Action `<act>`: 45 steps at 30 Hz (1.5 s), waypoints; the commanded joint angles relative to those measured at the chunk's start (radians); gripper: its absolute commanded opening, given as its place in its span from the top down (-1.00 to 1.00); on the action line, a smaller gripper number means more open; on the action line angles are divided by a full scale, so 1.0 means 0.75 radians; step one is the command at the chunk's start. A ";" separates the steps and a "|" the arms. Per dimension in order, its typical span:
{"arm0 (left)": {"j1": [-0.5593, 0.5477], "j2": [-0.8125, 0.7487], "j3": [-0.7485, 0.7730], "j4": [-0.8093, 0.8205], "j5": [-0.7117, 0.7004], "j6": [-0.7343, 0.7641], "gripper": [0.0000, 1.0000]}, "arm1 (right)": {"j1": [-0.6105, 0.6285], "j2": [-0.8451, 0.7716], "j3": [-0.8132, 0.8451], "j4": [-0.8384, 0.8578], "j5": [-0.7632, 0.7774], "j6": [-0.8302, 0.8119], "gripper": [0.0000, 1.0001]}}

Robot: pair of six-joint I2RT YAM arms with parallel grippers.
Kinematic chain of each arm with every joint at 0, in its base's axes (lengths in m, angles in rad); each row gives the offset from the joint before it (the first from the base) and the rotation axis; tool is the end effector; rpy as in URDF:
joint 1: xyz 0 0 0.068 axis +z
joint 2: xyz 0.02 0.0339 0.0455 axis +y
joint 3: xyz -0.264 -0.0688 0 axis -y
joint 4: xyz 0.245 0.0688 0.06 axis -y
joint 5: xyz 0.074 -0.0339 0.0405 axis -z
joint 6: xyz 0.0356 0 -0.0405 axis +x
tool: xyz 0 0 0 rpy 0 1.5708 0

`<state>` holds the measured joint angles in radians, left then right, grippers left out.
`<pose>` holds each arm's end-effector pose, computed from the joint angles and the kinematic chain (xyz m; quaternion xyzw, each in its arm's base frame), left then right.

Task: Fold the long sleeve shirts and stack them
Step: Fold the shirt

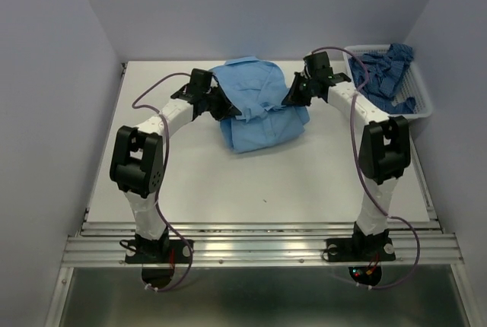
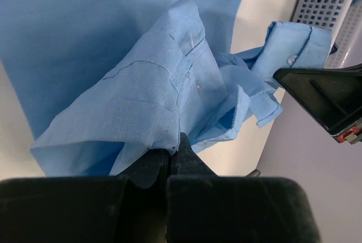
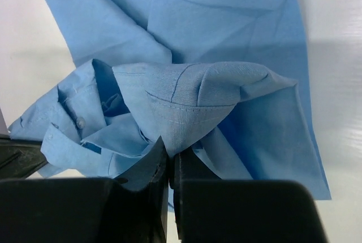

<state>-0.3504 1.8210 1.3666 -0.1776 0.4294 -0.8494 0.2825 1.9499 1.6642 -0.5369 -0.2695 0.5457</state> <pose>0.3872 -0.1573 0.2528 -0.1218 0.8682 -0.4063 0.2575 0.4232 0.1327 0.2679 0.0724 0.9209 0.2602 0.2812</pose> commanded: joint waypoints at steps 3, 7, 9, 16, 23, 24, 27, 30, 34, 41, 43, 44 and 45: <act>0.058 0.047 0.131 0.012 0.076 0.042 1.00 | -0.008 0.149 0.182 0.049 -0.140 -0.016 0.92; 0.060 0.080 0.141 0.008 0.086 0.071 1.00 | -0.021 0.194 0.201 0.049 -0.132 -0.008 0.90; 0.060 0.094 0.151 0.004 0.090 0.081 1.00 | -0.021 0.202 0.201 0.049 -0.119 -0.006 0.90; 0.058 0.092 0.168 0.000 0.129 0.122 1.00 | -0.021 0.168 0.164 0.051 -0.162 -0.008 0.96; -0.156 -0.231 -0.258 -0.021 0.190 0.216 1.00 | -0.021 -0.333 -0.569 -0.026 -0.228 0.007 0.99; -0.195 -0.254 -0.306 -0.047 0.188 0.228 1.00 | -0.021 -0.400 -0.655 -0.055 -0.211 0.011 0.99; -0.334 -0.344 -0.509 -0.113 0.195 0.229 1.00 | -0.021 -0.626 -0.921 -0.249 -0.126 0.009 0.98; -0.445 -0.431 -0.703 -0.031 0.211 0.133 1.00 | -0.021 -0.793 -1.083 -0.288 -0.099 0.031 0.96; -0.533 -0.536 -0.826 -0.015 0.143 0.022 0.97 | -0.021 -0.933 -1.284 -0.313 -0.123 0.086 0.73; -0.617 -0.710 -0.930 -0.027 0.076 -0.091 -0.97 | -0.021 -1.056 -1.313 -0.489 -0.013 -0.015 -0.17; -0.621 -0.755 -0.894 -0.094 0.031 -0.074 -0.97 | -0.021 -1.082 -1.229 -0.558 -0.025 -0.046 -0.99; -0.621 -0.771 -0.873 -0.123 0.011 -0.064 -0.97 | -0.021 -1.094 -1.193 -0.581 -0.027 -0.075 -1.00; -0.621 -0.794 -0.829 -0.158 -0.016 -0.054 -0.97 | -0.021 -1.107 -1.152 -0.607 -0.009 -0.087 -1.00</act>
<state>-0.8108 1.2812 0.6746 -0.2321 0.4828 -0.8898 0.2733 1.1687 0.6895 -0.9047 -0.3092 0.5434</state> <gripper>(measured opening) 0.986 0.980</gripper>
